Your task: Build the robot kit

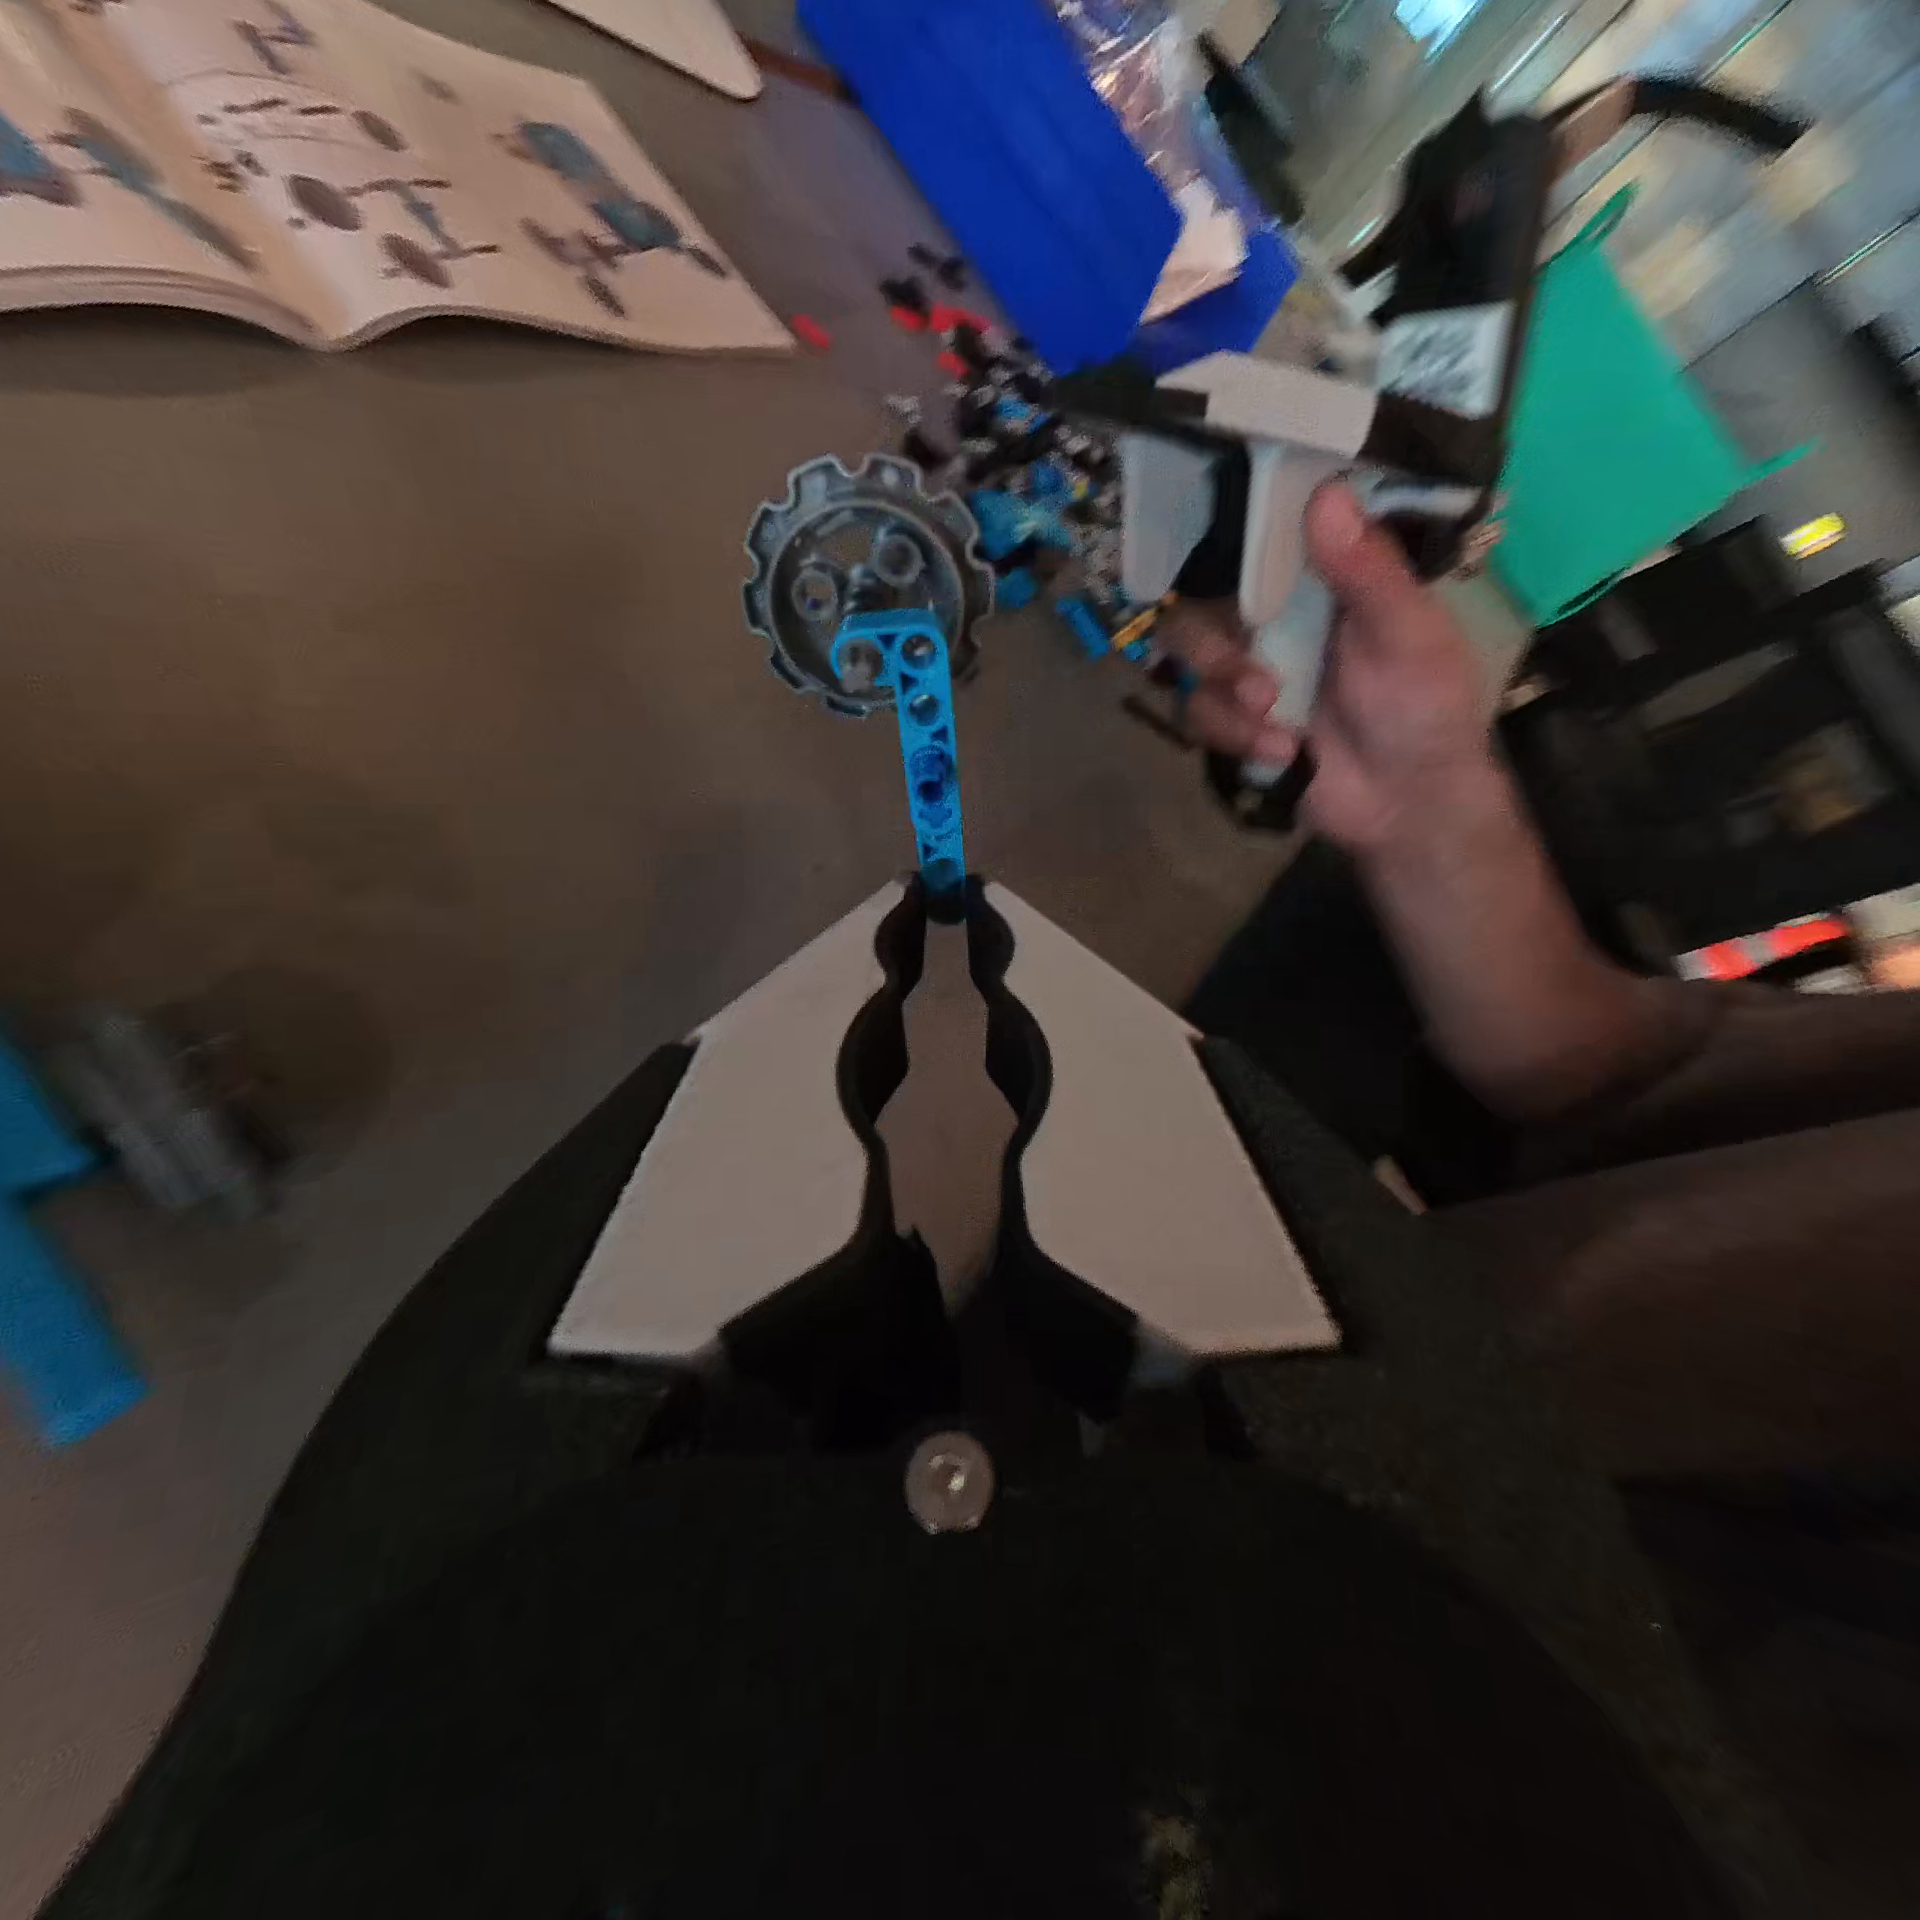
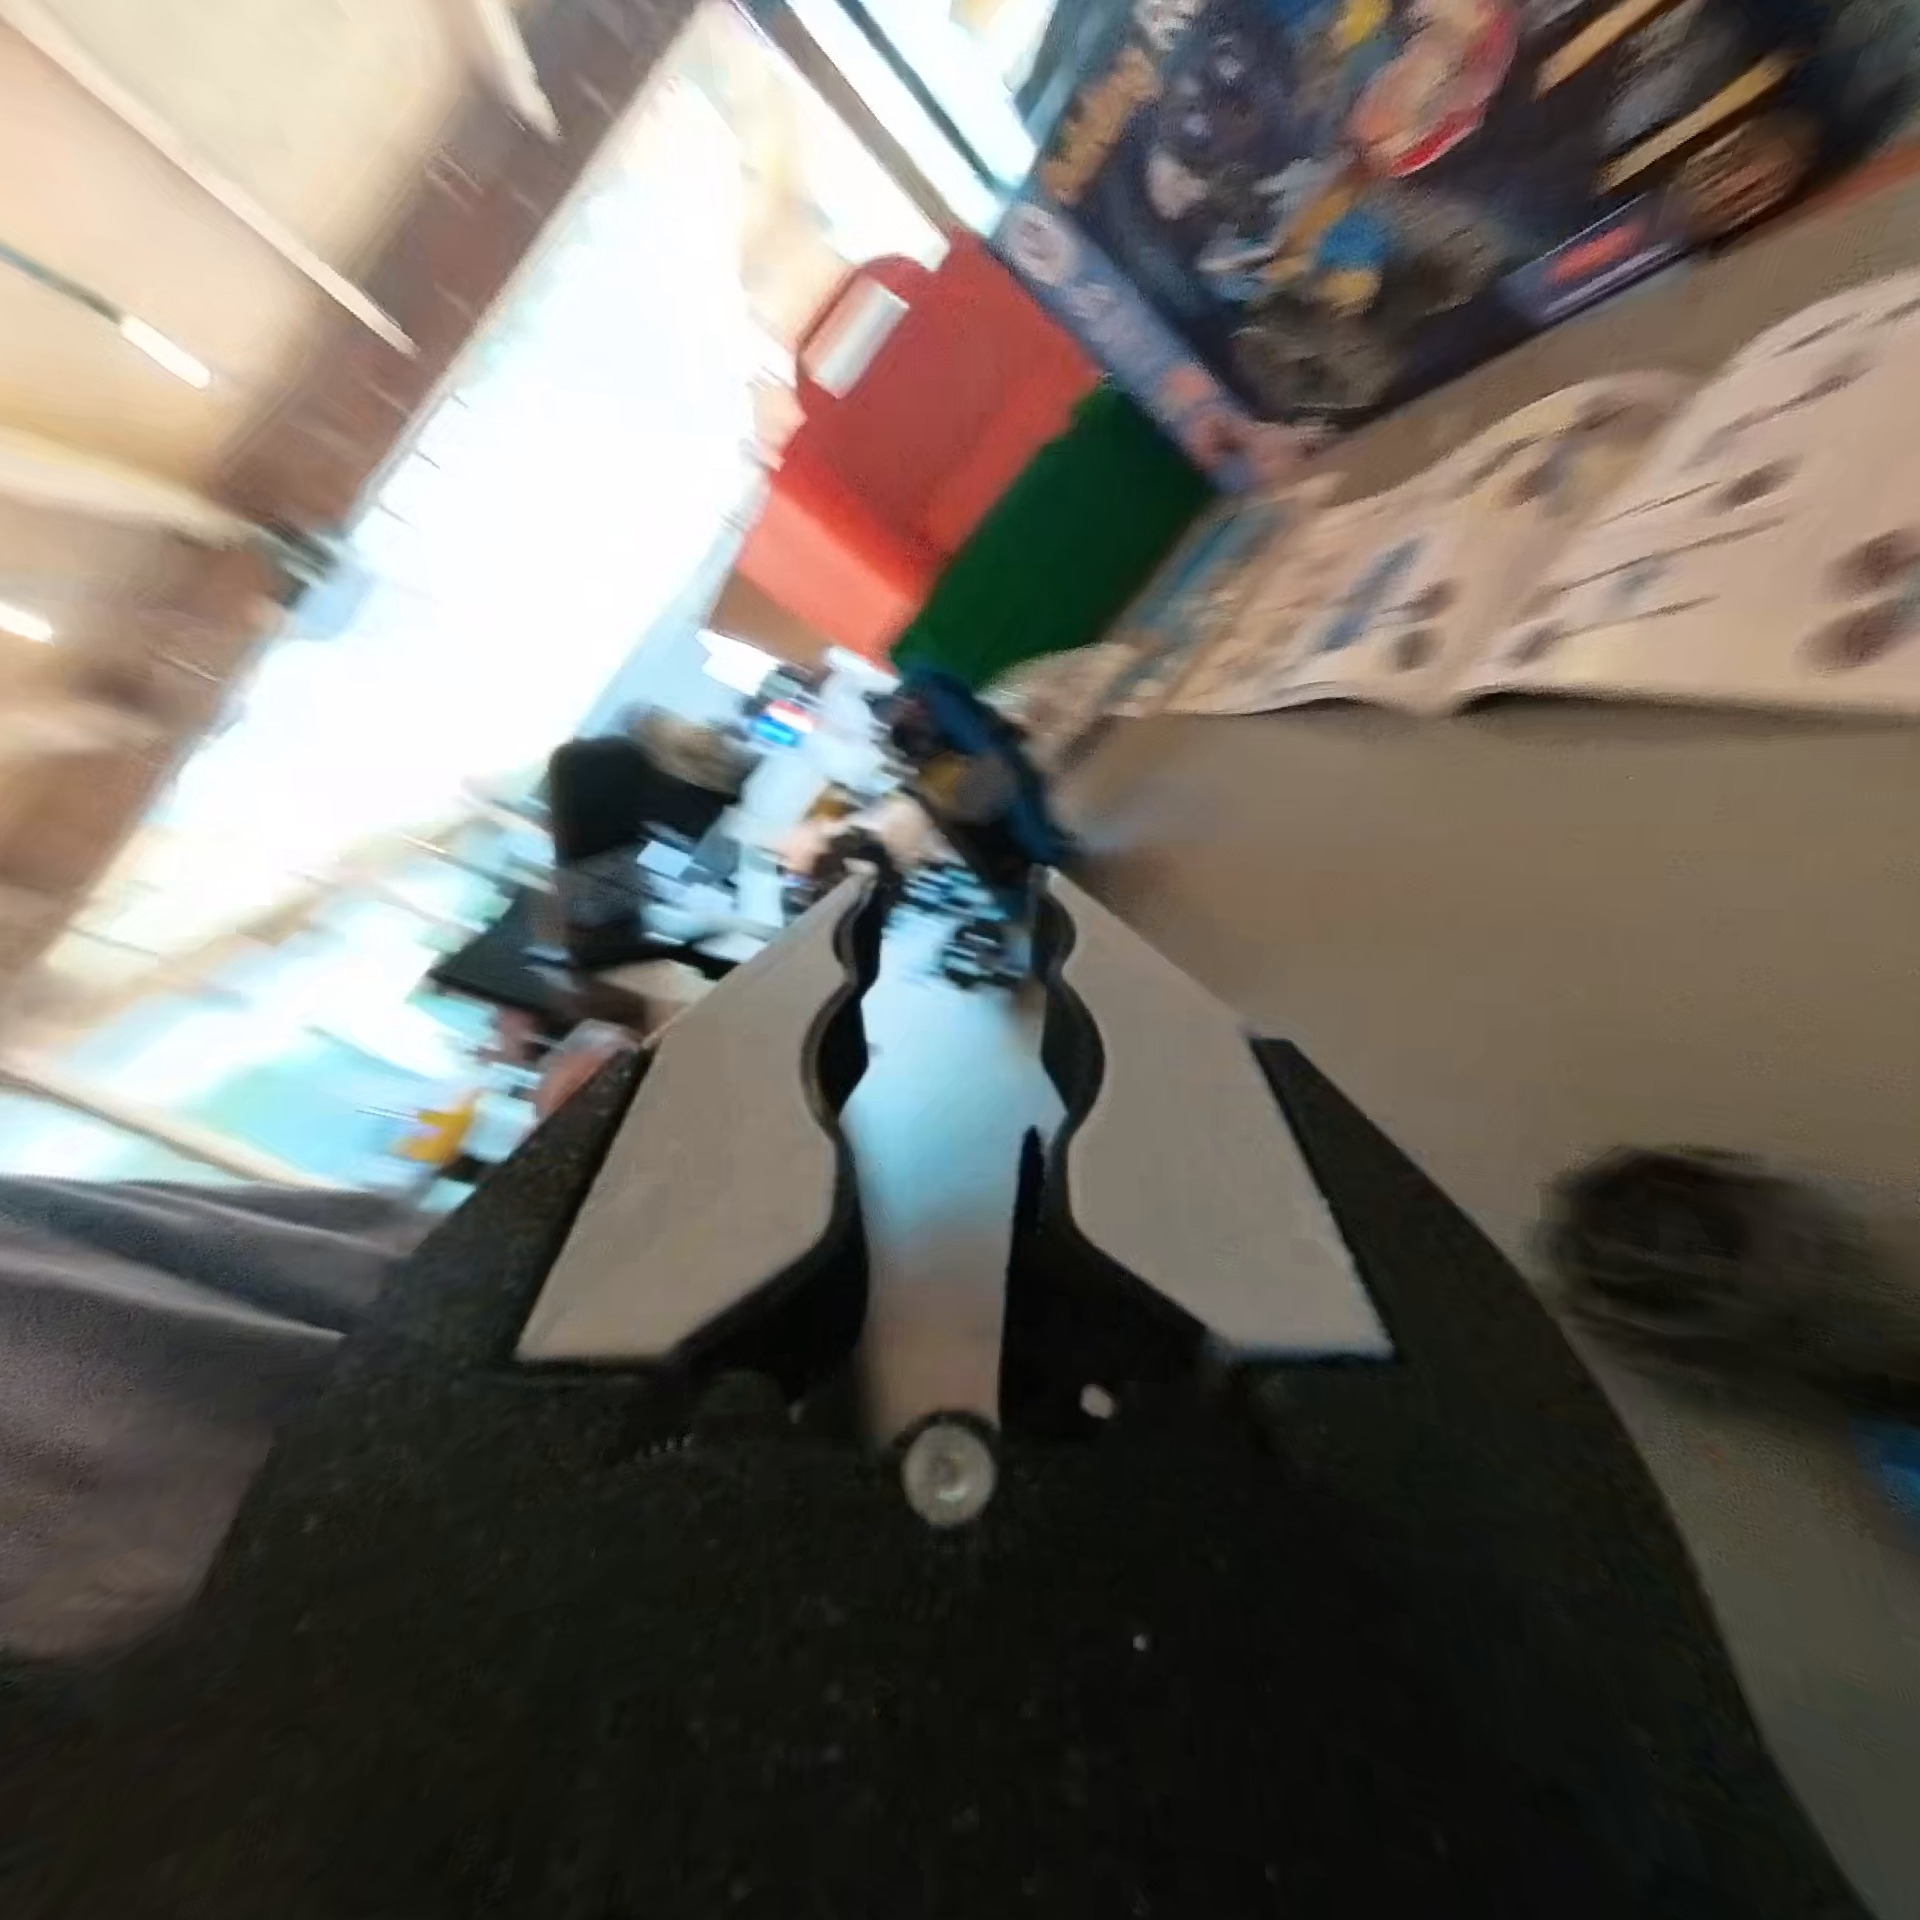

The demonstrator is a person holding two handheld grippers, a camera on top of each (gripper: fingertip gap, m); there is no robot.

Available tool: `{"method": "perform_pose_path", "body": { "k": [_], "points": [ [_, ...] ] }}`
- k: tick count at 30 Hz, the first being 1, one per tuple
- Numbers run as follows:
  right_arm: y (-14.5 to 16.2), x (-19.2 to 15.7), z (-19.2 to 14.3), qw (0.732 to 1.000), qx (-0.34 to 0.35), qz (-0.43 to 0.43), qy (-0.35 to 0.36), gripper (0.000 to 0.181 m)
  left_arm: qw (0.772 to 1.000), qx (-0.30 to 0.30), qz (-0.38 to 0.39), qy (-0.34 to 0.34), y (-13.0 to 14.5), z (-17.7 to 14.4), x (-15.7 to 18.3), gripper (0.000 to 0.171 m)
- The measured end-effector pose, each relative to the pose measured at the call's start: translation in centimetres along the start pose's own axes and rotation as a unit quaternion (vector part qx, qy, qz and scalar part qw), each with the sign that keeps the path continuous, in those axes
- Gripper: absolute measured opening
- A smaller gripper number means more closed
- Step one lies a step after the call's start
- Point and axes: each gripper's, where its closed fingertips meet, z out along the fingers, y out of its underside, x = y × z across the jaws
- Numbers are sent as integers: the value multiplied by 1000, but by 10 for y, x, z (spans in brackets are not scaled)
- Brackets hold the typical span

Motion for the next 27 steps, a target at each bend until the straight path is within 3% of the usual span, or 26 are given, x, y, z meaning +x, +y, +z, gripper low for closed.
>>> {"method": "perform_pose_path", "body": {
  "k": [2, 4, 6, 11, 14, 19, 24, 27],
  "points": [
    [3, 25, -10, 986, -57, -119, 105, 29, 999, -9, 39, -34, 10, -7, -13, 7],
    [15, 45, -15, 954, -126, -207, 176, 30, 997, -7, 67, -44, 14, -12, -17, 7],
    [37, 54, -15, 926, -201, -257, 192, 29, 996, 0, 81, -30, 14, -16, -14, 7],
    [79, 68, -8, 880, -308, -307, 191, 30, 990, 32, 134, 13, 5, -27, -4, 7],
    [80, 82, -2, 860, -334, -325, 208, 28, 984, 63, 161, 44, -1, -30, 6, 7],
    [78, 81, 6, 858, -348, -310, 217, 26, 974, 110, 197, 36, -15, -32, 8, 7],
    [76, 79, -38, 833, -370, -317, 263, 22, 969, 130, 199, 66, -20, -23, 15, 7],
    [70, 78, -56, 839, -360, -295, 282, 22, 968, 117, 212, 68, -18, -9, 16, 7]
  ]
}}
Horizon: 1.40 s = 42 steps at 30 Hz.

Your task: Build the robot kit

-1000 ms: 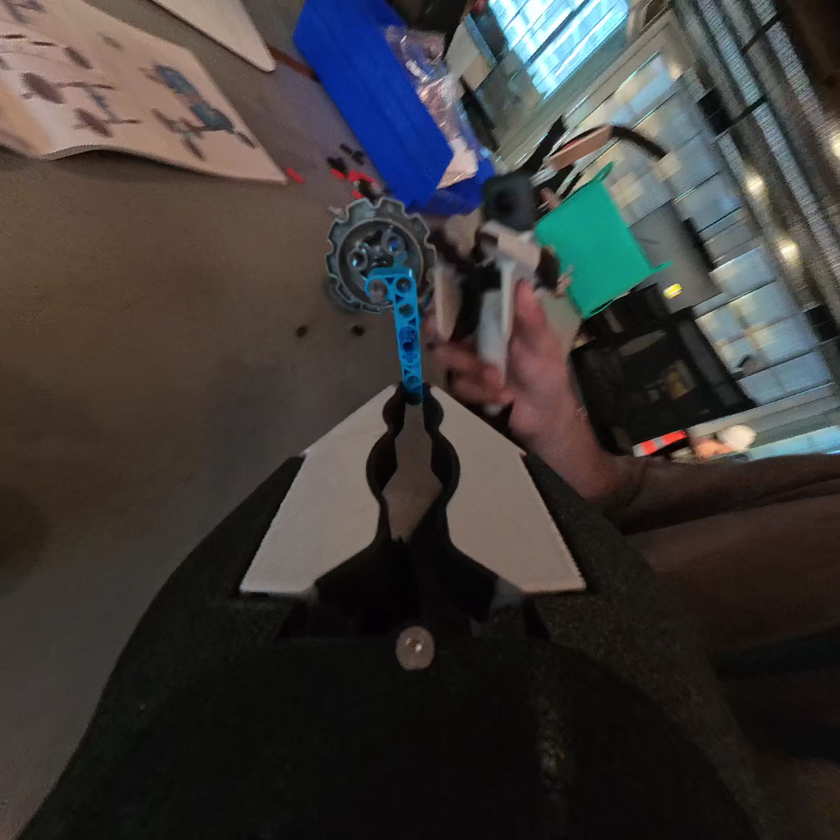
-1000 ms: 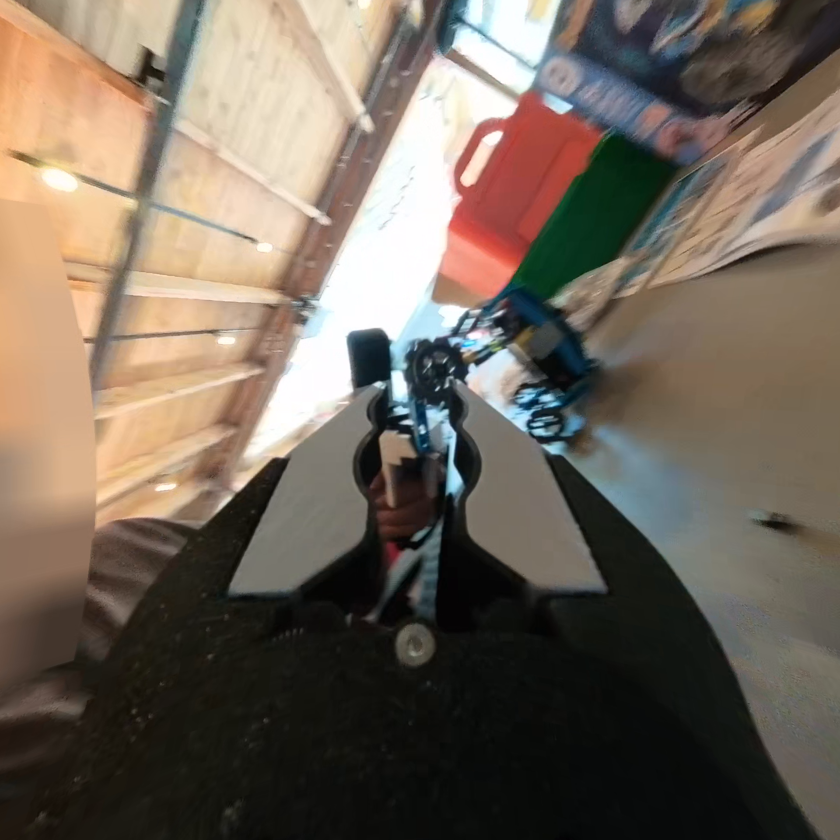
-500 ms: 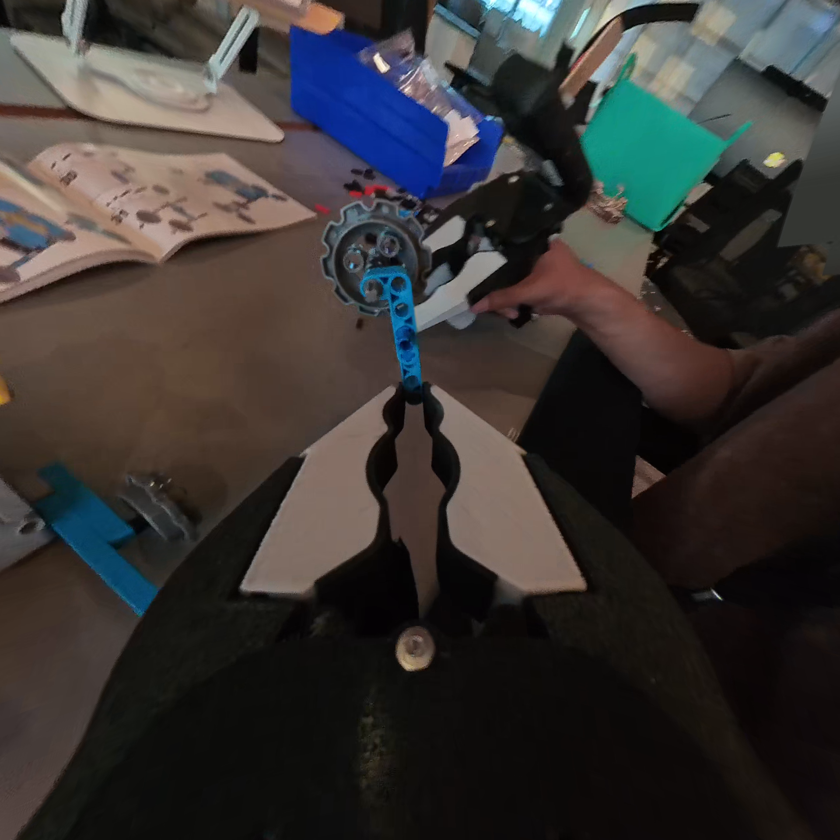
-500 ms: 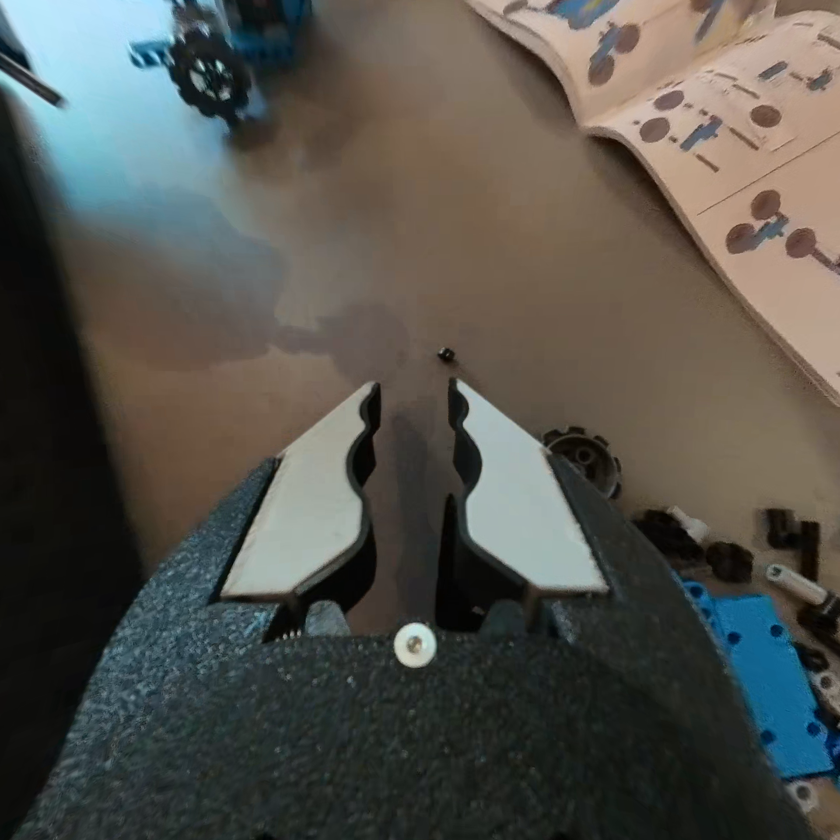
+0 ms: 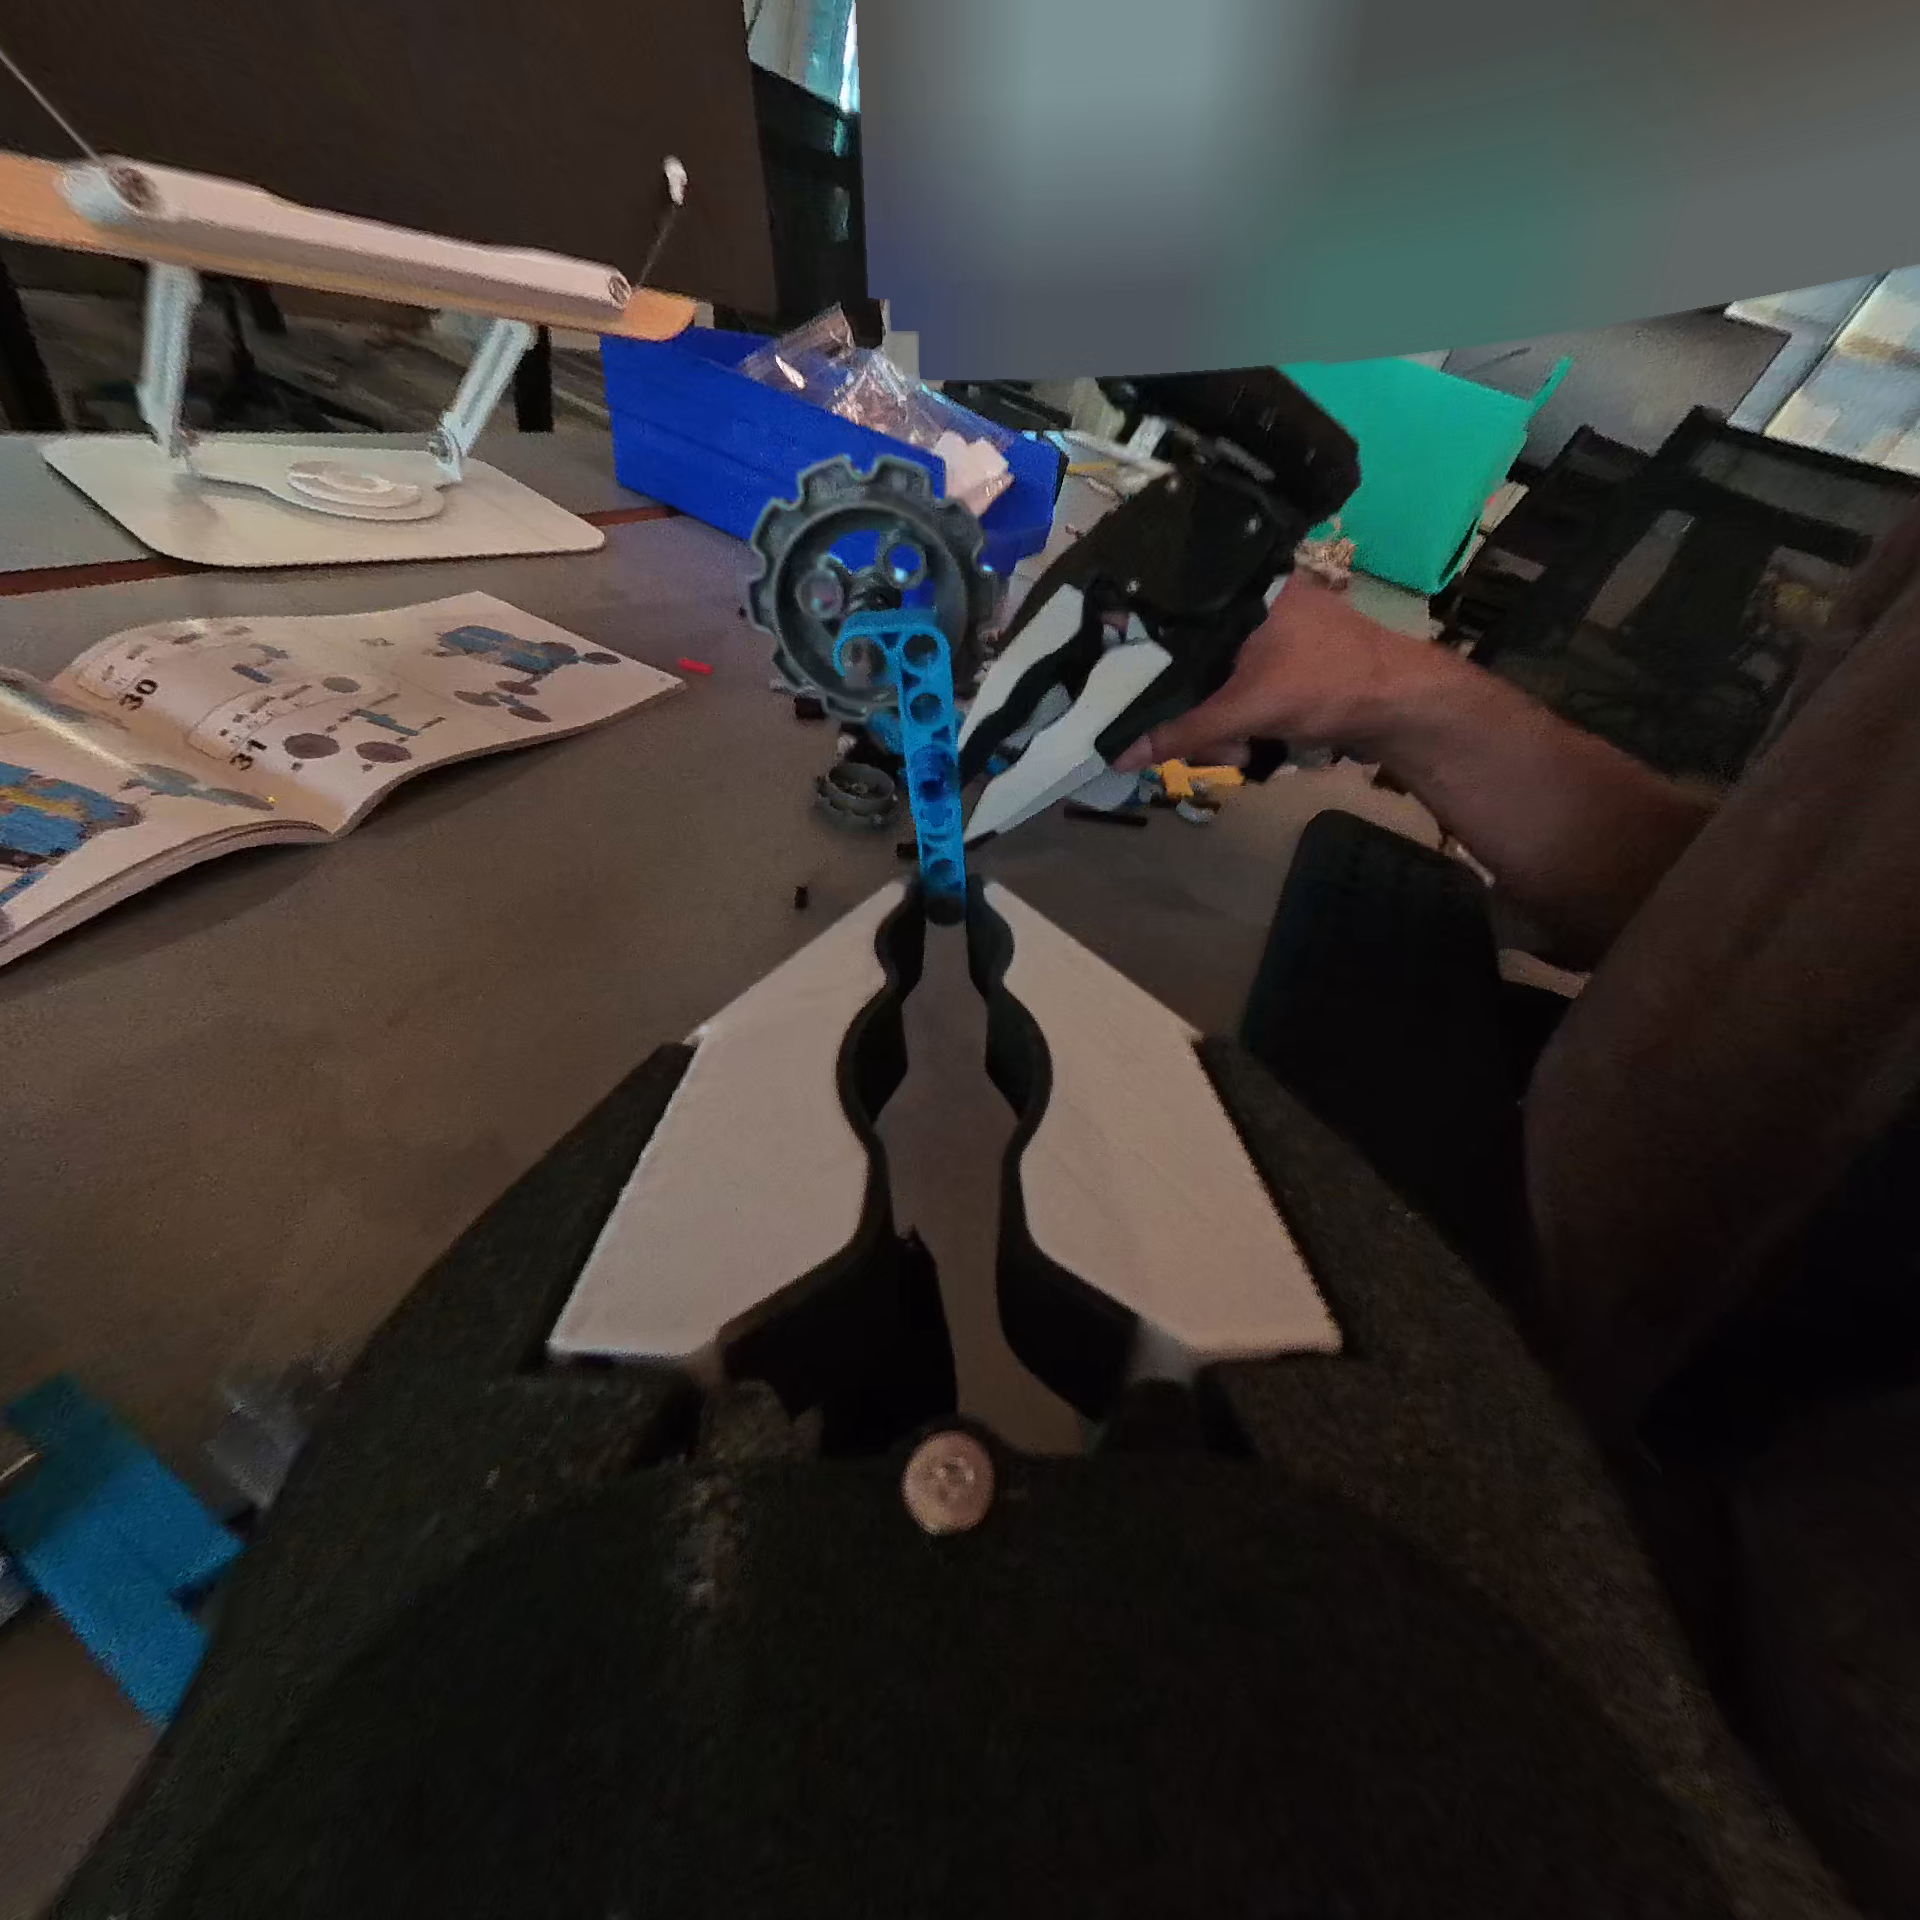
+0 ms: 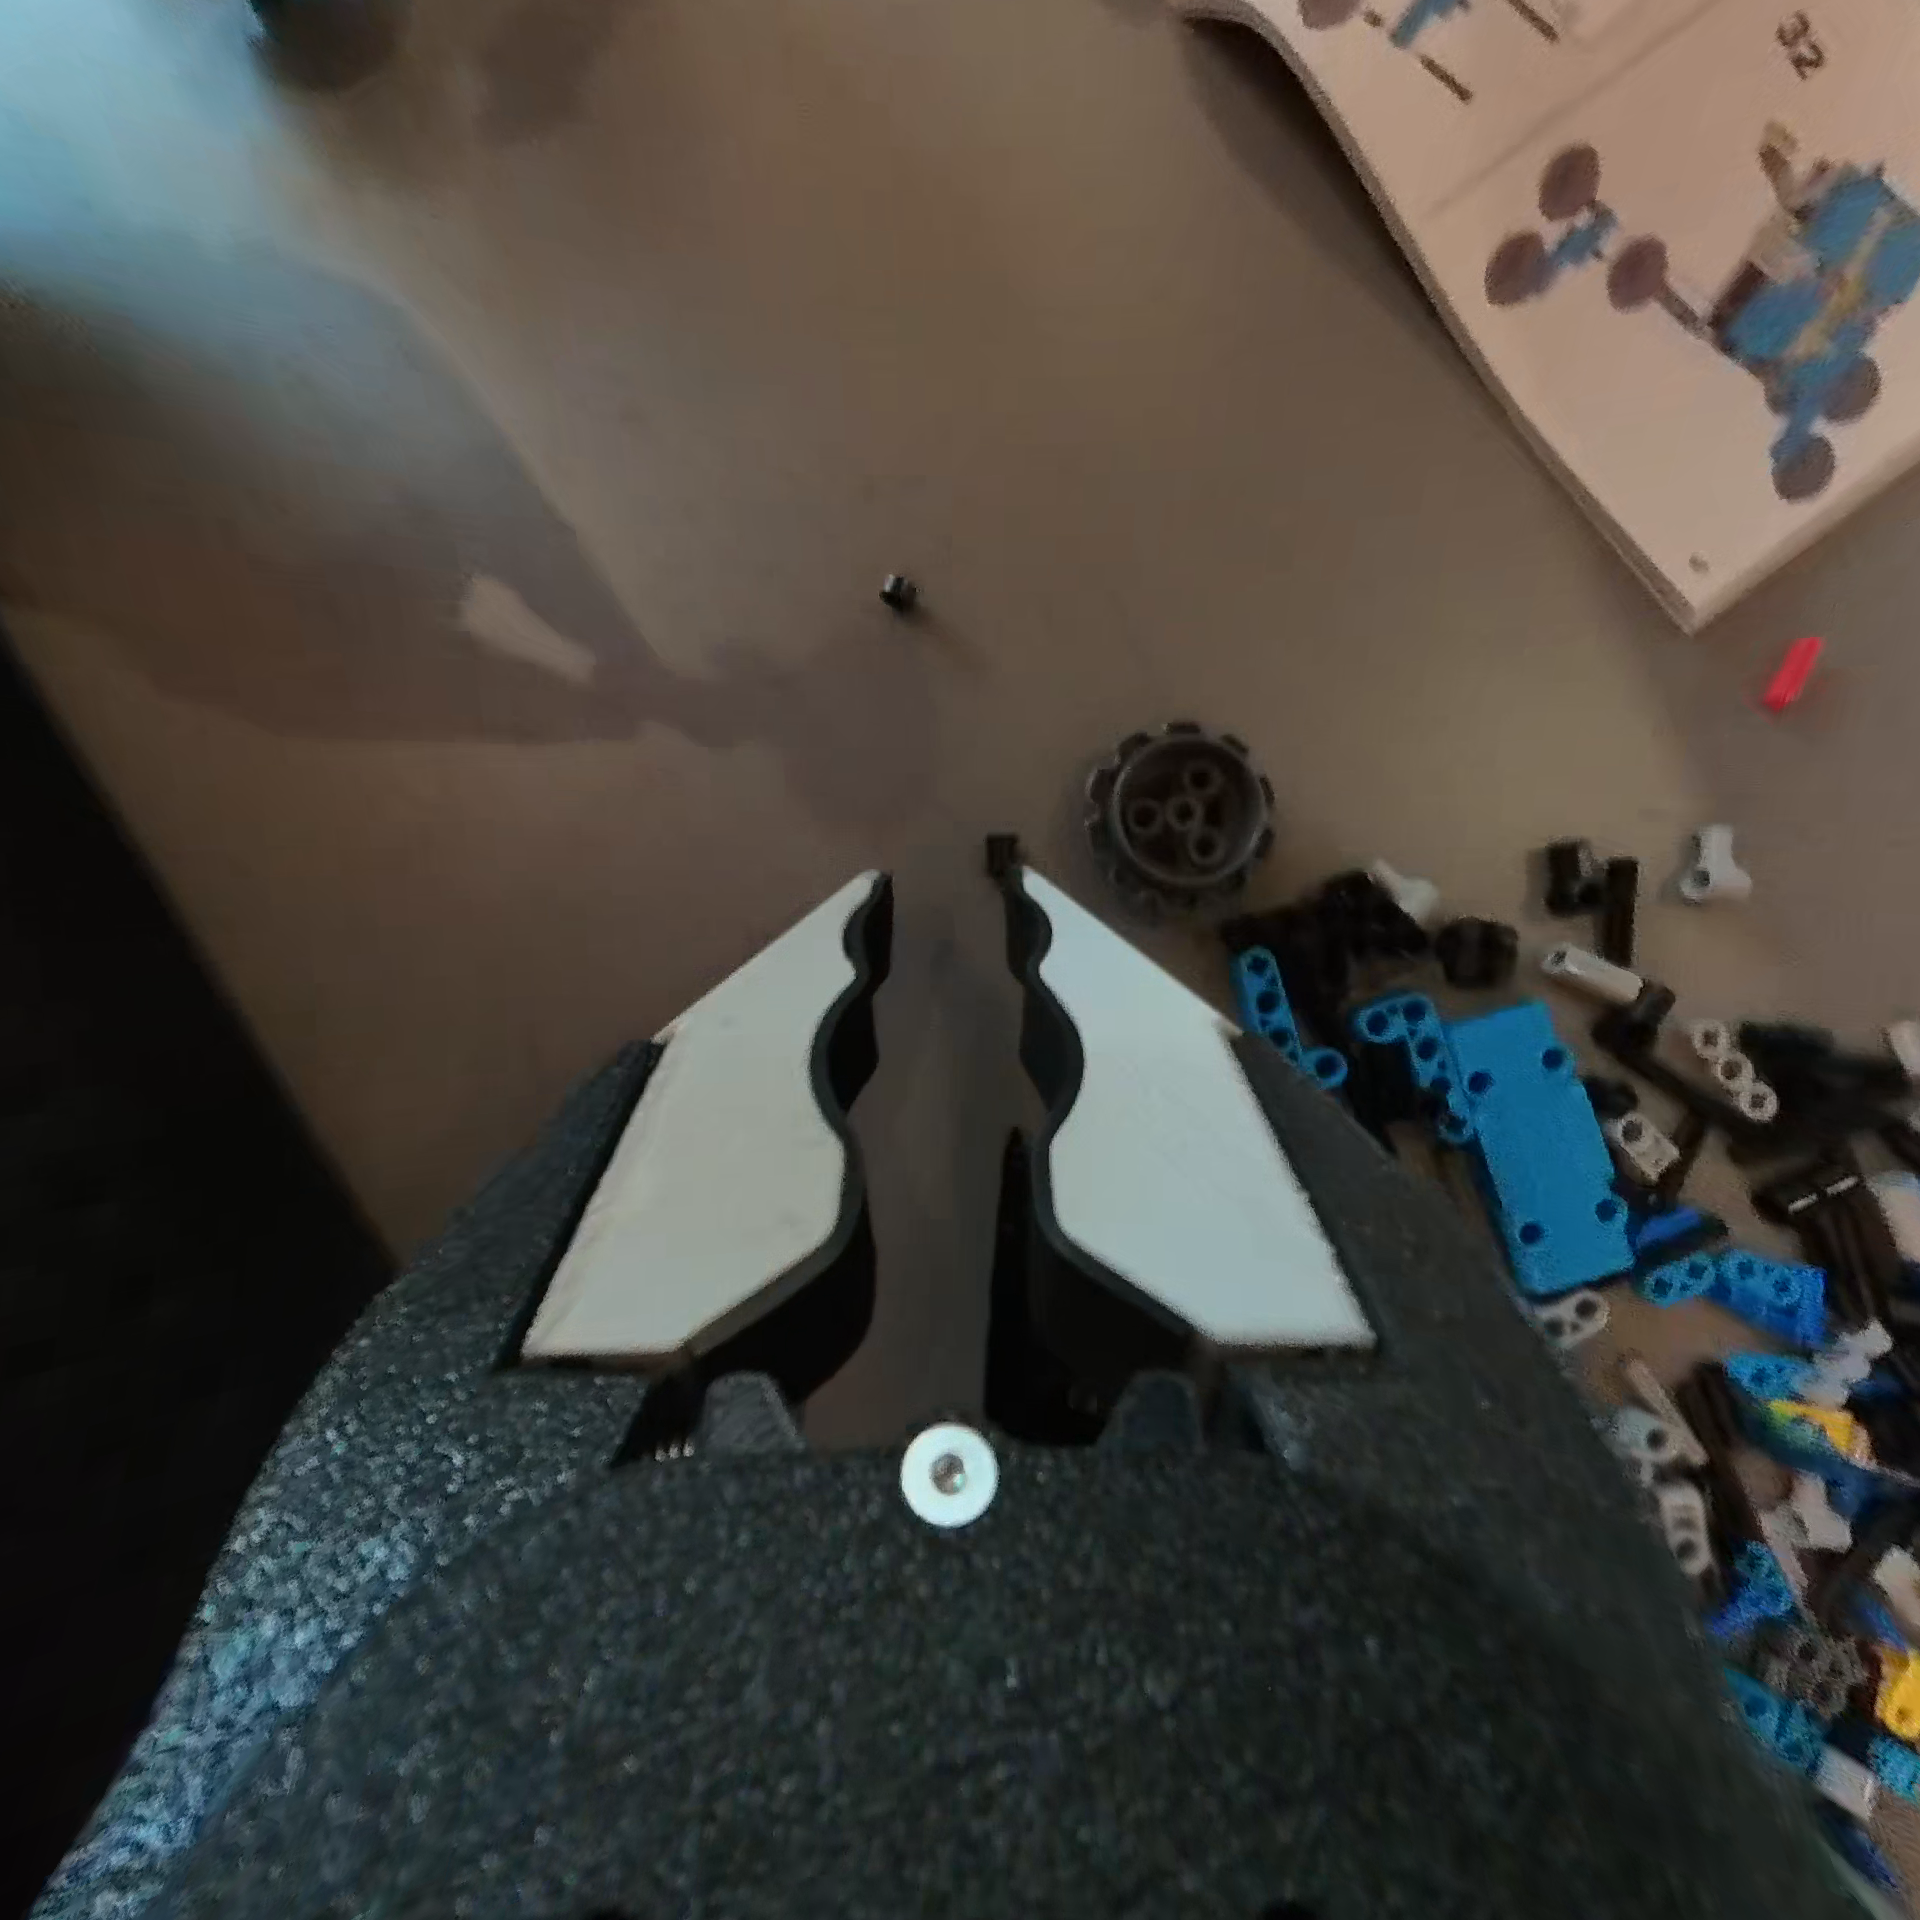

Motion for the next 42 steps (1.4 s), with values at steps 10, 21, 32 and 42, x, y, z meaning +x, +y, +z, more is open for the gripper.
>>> {"method": "perform_pose_path", "body": {
  "k": [10, 21, 32, 42],
  "points": [
    [10, 12, 19, 993, -112, -21, -5, 22, 999, -40, 13, 5, 15, 13, 2, 7],
    [-19, -12, 18, 998, -23, -28, -60, 7, 999, -42, 11, 4, 17, 12, 1, 7],
    [-116, -114, -10, 931, 290, 19, -220, 6, 999, 1, -33, 10, 4, 3, -6, 7],
    [-119, -113, -16, 926, 318, 18, -204, 6, 1000, -6, -7, 12, 6, 3, 1, 6]
  ]
}}
